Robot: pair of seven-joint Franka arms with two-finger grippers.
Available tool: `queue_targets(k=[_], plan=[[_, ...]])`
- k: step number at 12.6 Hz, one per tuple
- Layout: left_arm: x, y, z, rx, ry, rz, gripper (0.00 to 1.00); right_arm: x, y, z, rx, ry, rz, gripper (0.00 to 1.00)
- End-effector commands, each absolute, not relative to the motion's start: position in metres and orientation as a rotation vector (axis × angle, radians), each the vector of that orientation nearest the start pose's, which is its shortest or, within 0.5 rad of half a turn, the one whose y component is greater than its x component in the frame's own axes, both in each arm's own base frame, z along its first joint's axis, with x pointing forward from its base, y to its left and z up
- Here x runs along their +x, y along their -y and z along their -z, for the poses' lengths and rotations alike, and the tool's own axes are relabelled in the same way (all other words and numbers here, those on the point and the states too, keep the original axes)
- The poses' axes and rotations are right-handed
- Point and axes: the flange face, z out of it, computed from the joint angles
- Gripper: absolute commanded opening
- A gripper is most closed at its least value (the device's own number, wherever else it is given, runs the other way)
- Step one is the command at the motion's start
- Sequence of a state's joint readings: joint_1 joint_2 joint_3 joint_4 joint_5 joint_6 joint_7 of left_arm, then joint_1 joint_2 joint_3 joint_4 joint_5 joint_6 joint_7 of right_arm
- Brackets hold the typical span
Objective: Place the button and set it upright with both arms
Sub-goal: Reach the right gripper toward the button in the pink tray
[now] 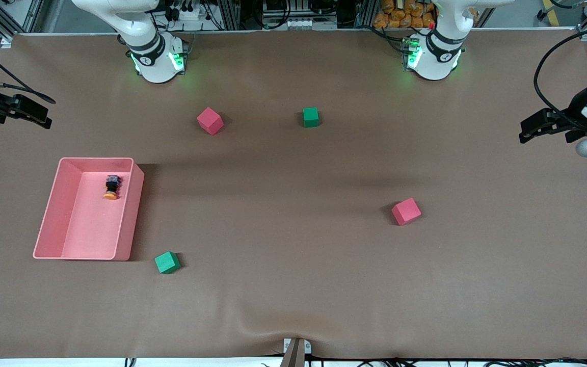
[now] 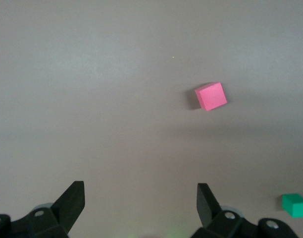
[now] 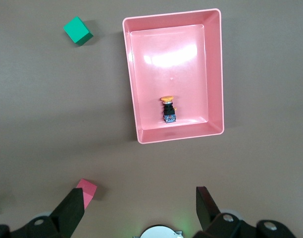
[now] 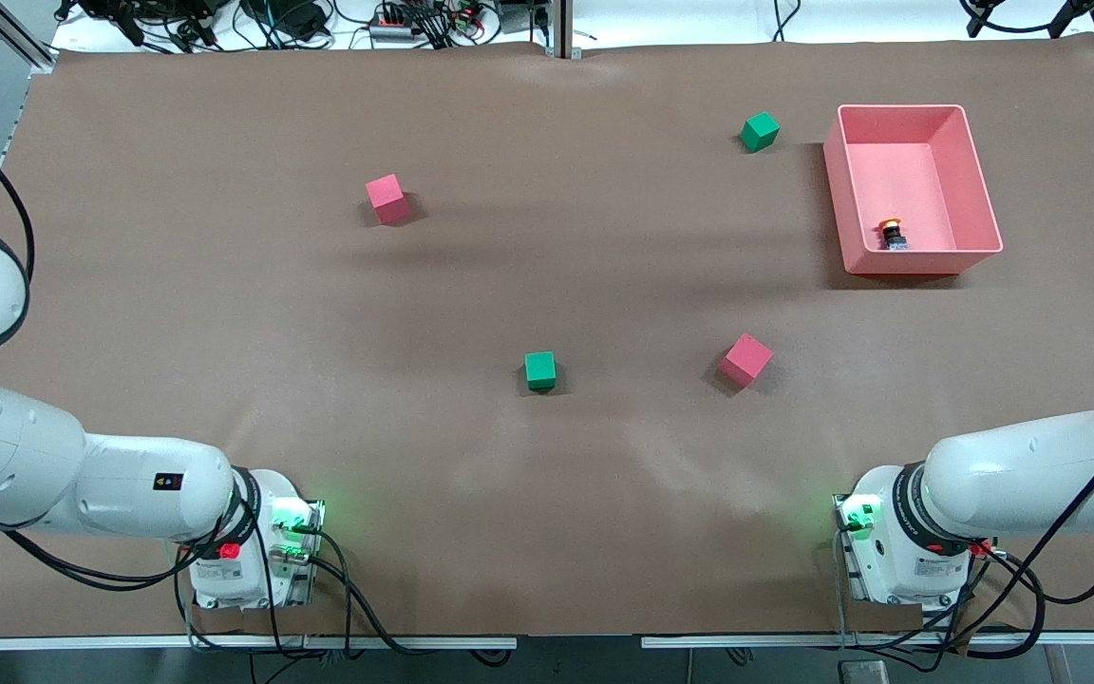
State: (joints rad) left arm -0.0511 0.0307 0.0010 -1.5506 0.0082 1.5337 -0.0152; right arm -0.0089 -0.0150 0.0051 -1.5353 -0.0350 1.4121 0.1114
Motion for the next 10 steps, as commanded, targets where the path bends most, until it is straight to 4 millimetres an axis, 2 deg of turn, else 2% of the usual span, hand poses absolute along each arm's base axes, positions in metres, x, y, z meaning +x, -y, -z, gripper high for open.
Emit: queue_targets(k=[1,3,5,6,10], plan=[[0.556,0.025,-0.621,-3.134,-0.113,-0.072,1.00,0.530,0.003,-0.638,-3.139,-0.198,-0.173,1.00],[0.557,0.025,-0.620,-3.134,-0.098,-0.074,1.00,0.531,0.004,-0.637,-3.135,-0.200,-0.176,1.00],[0.557,0.025,-0.618,-3.135,-0.094,-0.079,1.00,0.531,0.005,-0.620,-3.133,-0.202,-0.221,1.00],[0.557,0.025,-0.619,-3.135,-0.091,-0.079,1.00,0.532,0.007,-0.602,-3.131,-0.204,-0.262,1.00],[0.555,0.031,-0.621,-3.135,-0.055,-0.077,1.00,0.531,0.004,-0.503,-3.140,-0.183,-0.342,1.00]])
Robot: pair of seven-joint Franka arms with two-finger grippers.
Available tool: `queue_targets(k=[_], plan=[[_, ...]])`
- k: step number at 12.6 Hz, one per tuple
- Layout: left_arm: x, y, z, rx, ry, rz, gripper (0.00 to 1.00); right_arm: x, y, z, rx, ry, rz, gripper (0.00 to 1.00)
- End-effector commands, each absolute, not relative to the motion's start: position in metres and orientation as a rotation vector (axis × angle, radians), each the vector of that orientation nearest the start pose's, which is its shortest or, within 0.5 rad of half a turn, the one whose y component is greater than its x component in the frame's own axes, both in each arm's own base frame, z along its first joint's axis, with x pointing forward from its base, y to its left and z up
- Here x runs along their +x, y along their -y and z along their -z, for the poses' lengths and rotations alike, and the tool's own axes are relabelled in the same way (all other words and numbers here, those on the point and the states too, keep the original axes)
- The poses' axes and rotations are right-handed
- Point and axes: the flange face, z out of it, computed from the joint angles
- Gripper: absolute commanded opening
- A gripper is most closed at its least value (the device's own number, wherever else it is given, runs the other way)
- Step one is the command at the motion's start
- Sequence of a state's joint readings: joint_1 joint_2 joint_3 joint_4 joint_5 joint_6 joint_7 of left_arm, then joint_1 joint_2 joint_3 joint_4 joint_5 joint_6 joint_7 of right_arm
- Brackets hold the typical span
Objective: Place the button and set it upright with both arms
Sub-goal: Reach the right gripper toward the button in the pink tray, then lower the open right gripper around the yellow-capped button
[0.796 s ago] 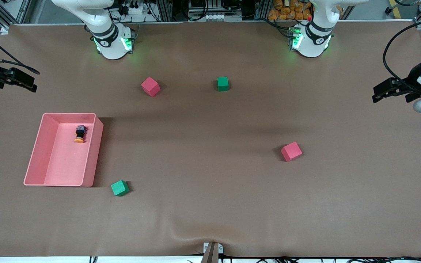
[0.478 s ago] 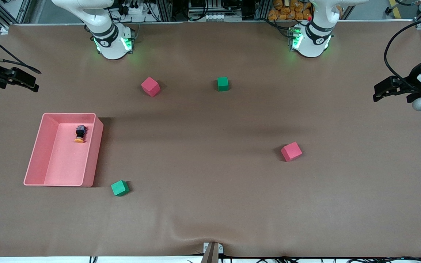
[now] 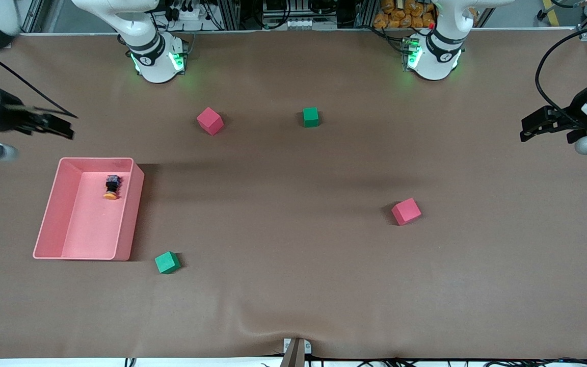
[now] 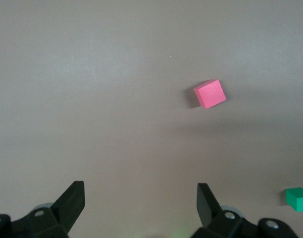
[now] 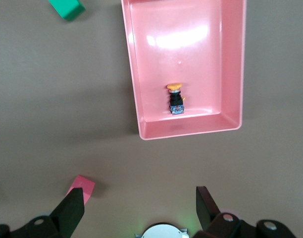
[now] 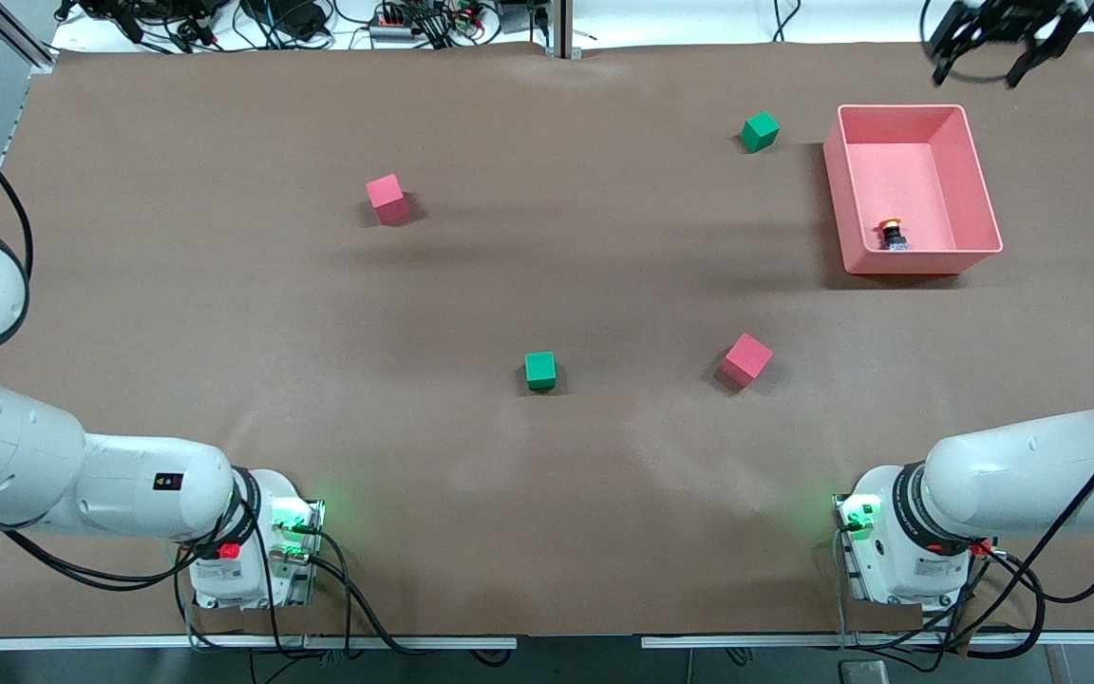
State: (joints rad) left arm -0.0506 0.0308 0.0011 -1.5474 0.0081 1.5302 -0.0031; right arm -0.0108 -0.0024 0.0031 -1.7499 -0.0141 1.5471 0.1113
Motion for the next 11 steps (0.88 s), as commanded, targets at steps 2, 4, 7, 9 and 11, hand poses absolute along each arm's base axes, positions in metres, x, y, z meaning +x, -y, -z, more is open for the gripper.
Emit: queue_targets(k=[2,4,7,9,11], plan=[[0.553,0.044,-0.622,-3.127,-0.047,-0.078,1.00,0.534,0.016,-0.434,-3.140,-0.207,-0.309,1.00],[0.551,0.040,-0.621,-3.121,-0.035,-0.101,1.00,0.520,0.038,-0.373,-3.137,-0.136,-0.242,1.00],[0.551,0.041,-0.622,-3.119,-0.035,-0.099,1.00,0.497,0.084,-0.323,-3.127,-0.013,-0.190,1.00],[0.552,0.035,-0.622,-3.120,-0.035,-0.099,1.00,0.482,0.098,-0.288,-3.113,-0.028,-0.238,1.00],[0.551,0.034,-0.622,-3.120,-0.030,-0.101,1.00,0.466,0.097,-0.261,-3.117,-0.029,-0.210,1.00]])
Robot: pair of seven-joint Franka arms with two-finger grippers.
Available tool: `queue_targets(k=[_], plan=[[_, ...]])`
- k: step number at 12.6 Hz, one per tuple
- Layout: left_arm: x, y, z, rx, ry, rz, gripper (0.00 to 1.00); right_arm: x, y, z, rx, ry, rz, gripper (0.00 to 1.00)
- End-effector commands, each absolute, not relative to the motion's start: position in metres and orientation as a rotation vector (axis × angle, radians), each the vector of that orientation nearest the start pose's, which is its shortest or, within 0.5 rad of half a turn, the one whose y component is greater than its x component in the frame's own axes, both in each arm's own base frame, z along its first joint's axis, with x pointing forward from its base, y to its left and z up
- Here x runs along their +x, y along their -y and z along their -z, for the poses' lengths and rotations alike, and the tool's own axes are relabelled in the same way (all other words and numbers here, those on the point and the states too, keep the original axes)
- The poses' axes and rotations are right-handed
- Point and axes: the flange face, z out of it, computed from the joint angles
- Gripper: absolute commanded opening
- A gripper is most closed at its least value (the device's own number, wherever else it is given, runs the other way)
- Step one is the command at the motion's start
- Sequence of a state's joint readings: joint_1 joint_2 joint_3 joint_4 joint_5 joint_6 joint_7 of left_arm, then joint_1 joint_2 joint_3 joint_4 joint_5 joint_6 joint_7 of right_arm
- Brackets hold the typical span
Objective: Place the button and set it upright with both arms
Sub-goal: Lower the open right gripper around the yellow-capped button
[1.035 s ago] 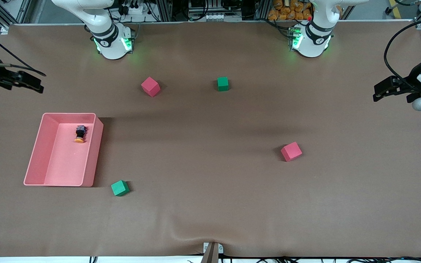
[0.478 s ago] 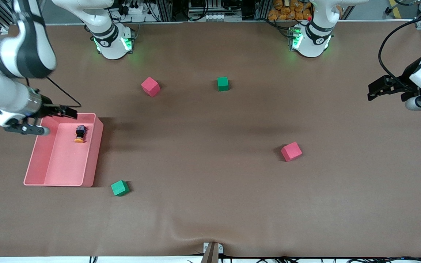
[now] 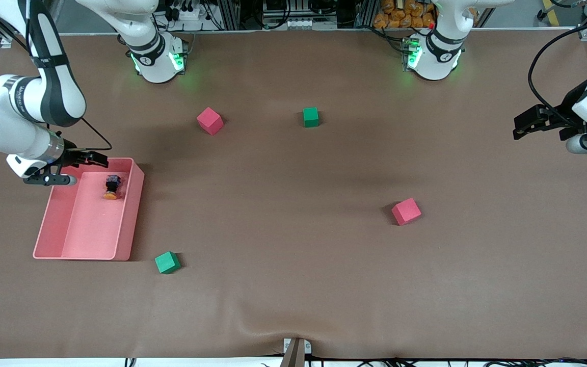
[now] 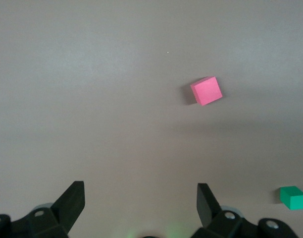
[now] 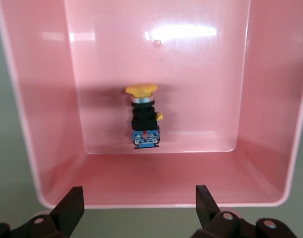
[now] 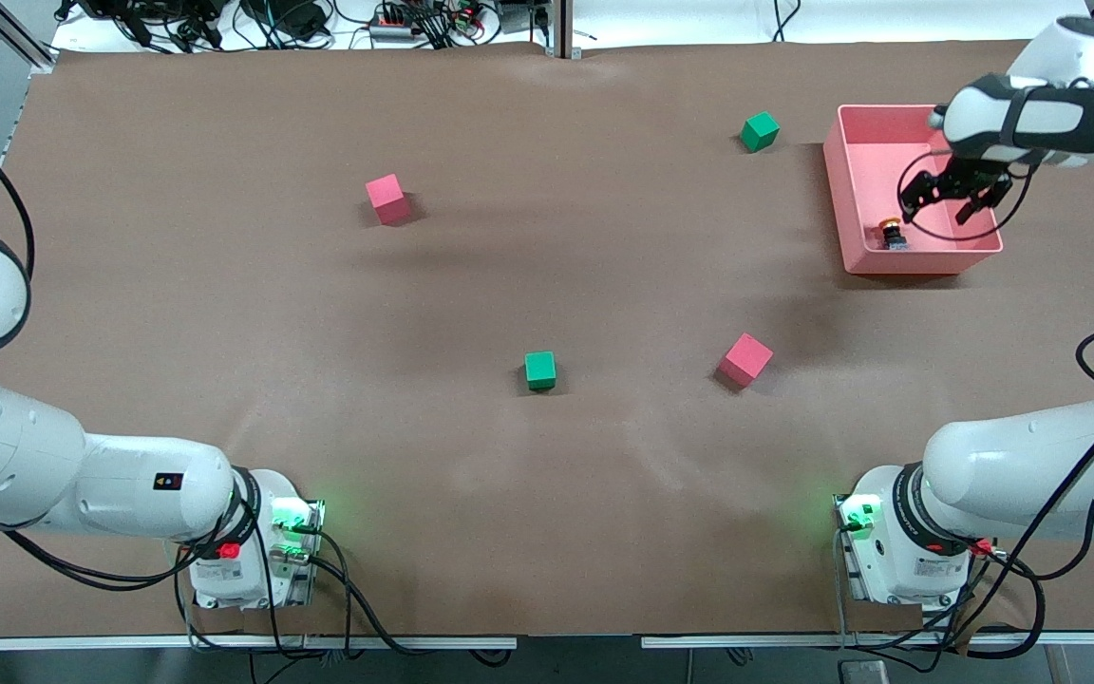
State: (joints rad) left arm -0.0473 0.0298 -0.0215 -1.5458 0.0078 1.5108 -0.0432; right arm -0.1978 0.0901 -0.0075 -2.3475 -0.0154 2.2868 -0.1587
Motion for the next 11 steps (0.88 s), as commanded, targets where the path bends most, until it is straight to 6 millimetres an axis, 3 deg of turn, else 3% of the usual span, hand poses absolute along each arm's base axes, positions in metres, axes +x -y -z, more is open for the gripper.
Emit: queue_targets(k=[1,5,11], plan=[[0.551,0.034,-0.622,-3.120,-0.030,-0.101,1.00,0.464,0.097,-0.248,-3.117,-0.033,-0.207,1.00],[0.551,0.039,-0.622,-3.119,-0.030,-0.103,1.00,0.464,0.108,-0.199,-3.116,-0.037,-0.179,1.00],[0.551,0.038,-0.622,-3.119,-0.028,-0.101,1.00,0.468,0.104,-0.164,-3.126,-0.002,-0.118,1.00]])
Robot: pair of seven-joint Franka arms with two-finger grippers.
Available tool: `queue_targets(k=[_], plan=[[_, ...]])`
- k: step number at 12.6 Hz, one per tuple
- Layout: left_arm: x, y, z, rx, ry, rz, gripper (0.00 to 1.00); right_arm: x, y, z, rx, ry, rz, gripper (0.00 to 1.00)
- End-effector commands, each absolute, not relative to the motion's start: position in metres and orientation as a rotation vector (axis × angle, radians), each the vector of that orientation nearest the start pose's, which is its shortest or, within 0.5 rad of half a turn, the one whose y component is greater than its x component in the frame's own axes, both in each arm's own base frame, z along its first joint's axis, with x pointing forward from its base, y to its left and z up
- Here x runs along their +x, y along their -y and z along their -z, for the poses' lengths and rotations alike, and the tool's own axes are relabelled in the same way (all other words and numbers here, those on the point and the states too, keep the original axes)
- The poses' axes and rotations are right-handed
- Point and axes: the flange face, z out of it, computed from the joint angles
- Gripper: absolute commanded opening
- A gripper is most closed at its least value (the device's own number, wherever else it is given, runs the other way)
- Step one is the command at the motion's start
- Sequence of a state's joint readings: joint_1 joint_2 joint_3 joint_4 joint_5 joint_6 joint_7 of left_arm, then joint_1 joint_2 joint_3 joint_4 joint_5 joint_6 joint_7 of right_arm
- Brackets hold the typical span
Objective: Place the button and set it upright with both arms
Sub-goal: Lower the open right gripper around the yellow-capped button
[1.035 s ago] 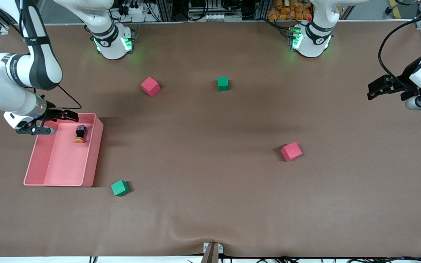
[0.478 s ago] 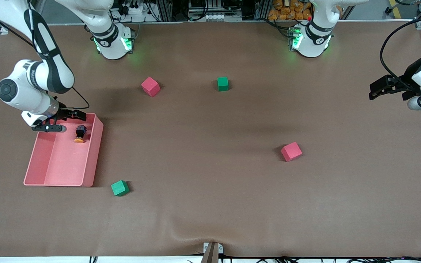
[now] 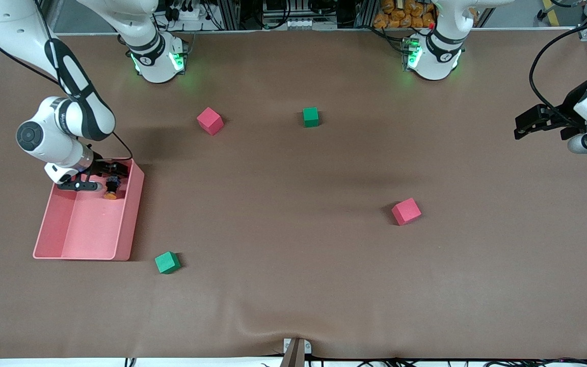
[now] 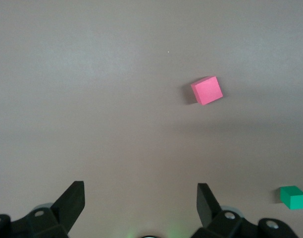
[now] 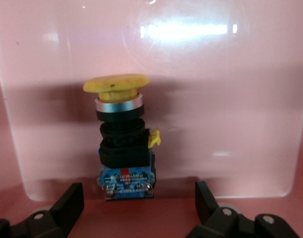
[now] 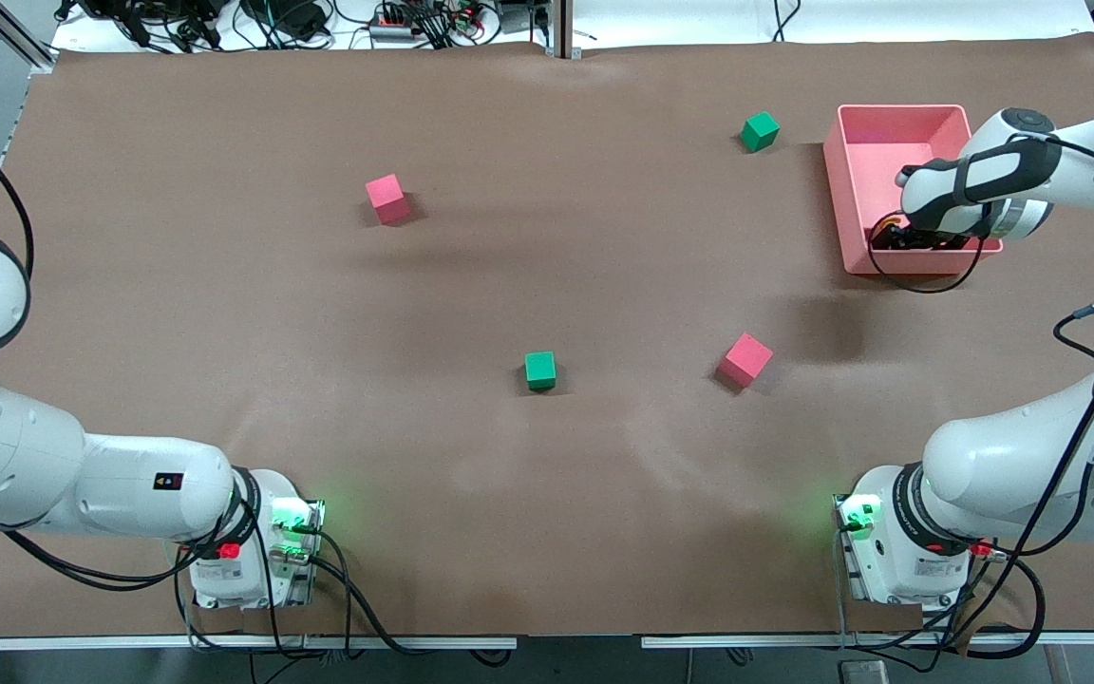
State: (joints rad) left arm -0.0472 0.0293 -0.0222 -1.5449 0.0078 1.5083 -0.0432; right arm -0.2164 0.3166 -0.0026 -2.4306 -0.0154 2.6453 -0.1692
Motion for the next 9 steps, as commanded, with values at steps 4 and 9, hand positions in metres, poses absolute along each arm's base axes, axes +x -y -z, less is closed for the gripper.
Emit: queue_targets(k=[4,9], plan=[[0.5508,0.0377,-0.6228,-3.120,-0.028,-0.099,1.00,0.4679,0.1013,-0.1590,-3.126,0.005,-0.116,1.00],[0.5513,0.0333,-0.6218,-3.118,-0.025,-0.104,1.00,0.4700,0.0980,-0.1544,-3.126,0.019,-0.125,1.00]])
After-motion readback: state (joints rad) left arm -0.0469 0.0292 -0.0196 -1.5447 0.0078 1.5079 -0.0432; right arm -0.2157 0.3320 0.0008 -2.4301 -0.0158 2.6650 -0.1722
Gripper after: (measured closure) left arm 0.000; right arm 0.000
